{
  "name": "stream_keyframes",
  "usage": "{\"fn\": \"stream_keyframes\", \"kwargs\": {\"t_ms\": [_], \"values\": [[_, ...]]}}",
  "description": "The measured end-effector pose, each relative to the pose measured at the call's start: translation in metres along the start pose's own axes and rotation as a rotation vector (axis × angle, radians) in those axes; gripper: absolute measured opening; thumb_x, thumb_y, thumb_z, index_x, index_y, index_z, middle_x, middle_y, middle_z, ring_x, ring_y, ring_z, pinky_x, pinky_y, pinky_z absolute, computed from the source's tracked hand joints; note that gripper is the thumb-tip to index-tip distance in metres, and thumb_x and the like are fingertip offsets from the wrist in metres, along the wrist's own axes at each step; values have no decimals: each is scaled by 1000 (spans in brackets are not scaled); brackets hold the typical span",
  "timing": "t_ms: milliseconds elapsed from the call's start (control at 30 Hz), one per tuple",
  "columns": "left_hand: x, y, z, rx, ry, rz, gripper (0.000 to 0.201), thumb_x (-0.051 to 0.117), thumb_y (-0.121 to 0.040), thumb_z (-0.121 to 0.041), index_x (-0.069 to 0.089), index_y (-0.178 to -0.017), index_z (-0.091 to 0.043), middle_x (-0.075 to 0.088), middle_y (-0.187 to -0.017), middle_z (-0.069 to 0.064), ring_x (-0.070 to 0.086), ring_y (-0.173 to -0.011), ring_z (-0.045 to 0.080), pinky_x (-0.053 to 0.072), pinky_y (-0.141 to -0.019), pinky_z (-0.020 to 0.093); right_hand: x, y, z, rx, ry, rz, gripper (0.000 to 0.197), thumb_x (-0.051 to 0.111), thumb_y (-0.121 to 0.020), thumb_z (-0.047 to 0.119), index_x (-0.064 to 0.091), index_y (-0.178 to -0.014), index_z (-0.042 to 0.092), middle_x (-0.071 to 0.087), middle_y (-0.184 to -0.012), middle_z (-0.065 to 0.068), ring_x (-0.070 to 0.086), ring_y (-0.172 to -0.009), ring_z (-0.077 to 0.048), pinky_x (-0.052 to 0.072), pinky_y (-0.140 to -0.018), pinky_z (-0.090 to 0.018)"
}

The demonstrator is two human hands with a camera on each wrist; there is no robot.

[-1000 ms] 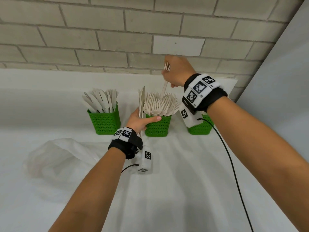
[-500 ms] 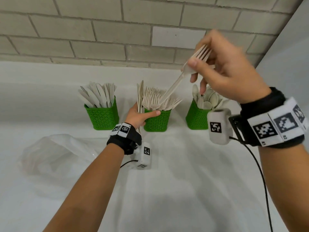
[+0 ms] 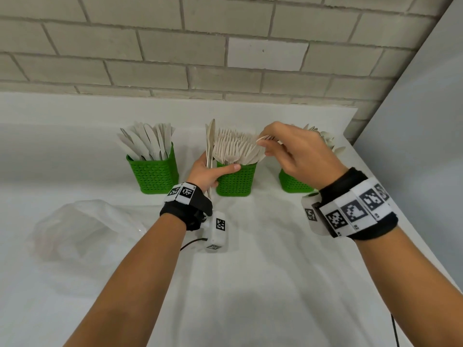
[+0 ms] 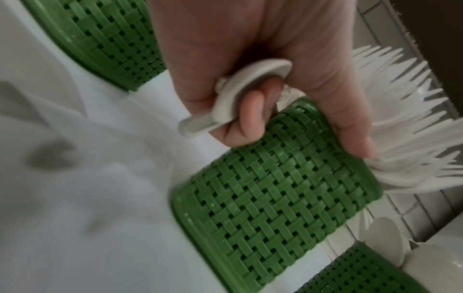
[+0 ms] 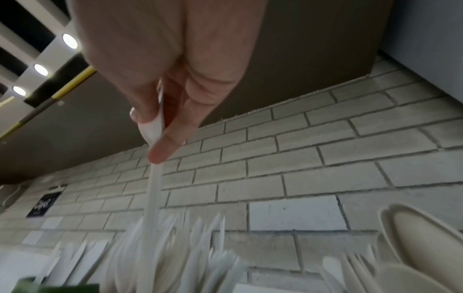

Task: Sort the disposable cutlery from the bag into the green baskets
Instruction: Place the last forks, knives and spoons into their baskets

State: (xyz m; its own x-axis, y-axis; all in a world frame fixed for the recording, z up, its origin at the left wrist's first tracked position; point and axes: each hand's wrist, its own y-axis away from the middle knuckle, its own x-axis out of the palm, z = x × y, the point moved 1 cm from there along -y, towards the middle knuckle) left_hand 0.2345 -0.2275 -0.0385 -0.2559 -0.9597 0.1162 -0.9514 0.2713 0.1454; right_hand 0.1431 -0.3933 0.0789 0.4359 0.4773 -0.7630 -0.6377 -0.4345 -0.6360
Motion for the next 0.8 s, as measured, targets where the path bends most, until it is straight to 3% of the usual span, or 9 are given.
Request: {"fn": "stream_keyframes", "kwargs": {"t_ms": [100, 200, 233, 400, 467, 567, 667, 733, 800], "values": [[0, -1, 1, 3, -3, -10, 47, 81, -68, -12, 57, -104, -30, 68, -102, -4, 63, -102, 20, 53, -81, 37, 2, 0, 2, -89, 43, -1, 23, 47, -92, 14, 60, -86, -4, 62, -72, -11, 61, -63, -29, 47, -58, -37], [2, 1, -1, 27, -11, -15, 50, 80, -70, -12, 55, -111, -25, 67, -100, -4, 64, -94, 15, 49, -59, 21, 20, 10, 6, -161, 96, 10, 10, 54, -86, -1, 64, -84, -3, 64, -76, -12, 61, -67, -30, 49, -64, -36], [2, 2, -2, 30, -16, -18, 50, 79, -70, -11, 55, -111, -25, 67, -99, -5, 64, -92, 13, 48, -57, 20, 24, 13, 6, -158, 87, -1, 7, 58, -85, -4, 64, -85, -2, 65, -78, -12, 60, -68, -30, 49, -64, -34], [2, 2, -1, 17, -13, -16, 51, 80, -69, -13, 55, -112, -26, 67, -104, -3, 63, -99, 16, 52, -70, 30, 26, 10, 3, -84, -3, 6, 7, 61, -86, 3, 62, -87, -3, 65, -75, -11, 60, -65, -25, 47, -63, -27], [2, 5, -3, 5, -16, -20, 55, 85, -62, -20, 56, -108, -30, 67, -105, -3, 63, -101, 18, 53, -77, 35, 27, 2, -3, 140, -64, 41, 11, 58, -89, 8, 54, -93, -2, 64, -71, -12, 60, -60, -25, 47, -59, -27], [3, 7, -5, -7, -26, -16, 64, 85, -44, -35, 57, -102, -35, 69, -105, -3, 64, -101, 20, 52, -80, 40, 36, -9, -13, 397, -141, 174, 19, 56, -91, 7, 46, -106, 3, 64, -75, -13, 64, -68, -29, 49, -62, -37], [3, 7, -6, 3, -34, -20, 59, 83, -51, -31, 56, -104, -35, 69, -102, -4, 64, -100, 20, 51, -73, 34, 46, -12, -13, 403, -117, 210, 30, 54, -90, 4, 46, -120, 3, 55, -91, -10, 56, -78, -25, 33, -64, -25], [3, 7, -7, 2, -47, -16, 56, 82, -54, -29, 56, -103, -35, 68, -102, -5, 64, -101, 20, 53, -77, 38, 47, -8, -13, 330, -78, 101, 38, 52, -92, 8, 45, -129, 4, 54, -107, -15, 50, -92, -23, 32, -76, -21], [3, 8, -7, -2, -54, -19, 53, 84, -56, -27, 56, -100, -36, 68, -103, -6, 63, -103, 20, 52, -83, 40, 49, -4, -15, 259, 10, -23, 37, 49, -93, 8, 48, -129, 0, 56, -117, -18, 51, -106, -29, 32, -90, -25]]}}
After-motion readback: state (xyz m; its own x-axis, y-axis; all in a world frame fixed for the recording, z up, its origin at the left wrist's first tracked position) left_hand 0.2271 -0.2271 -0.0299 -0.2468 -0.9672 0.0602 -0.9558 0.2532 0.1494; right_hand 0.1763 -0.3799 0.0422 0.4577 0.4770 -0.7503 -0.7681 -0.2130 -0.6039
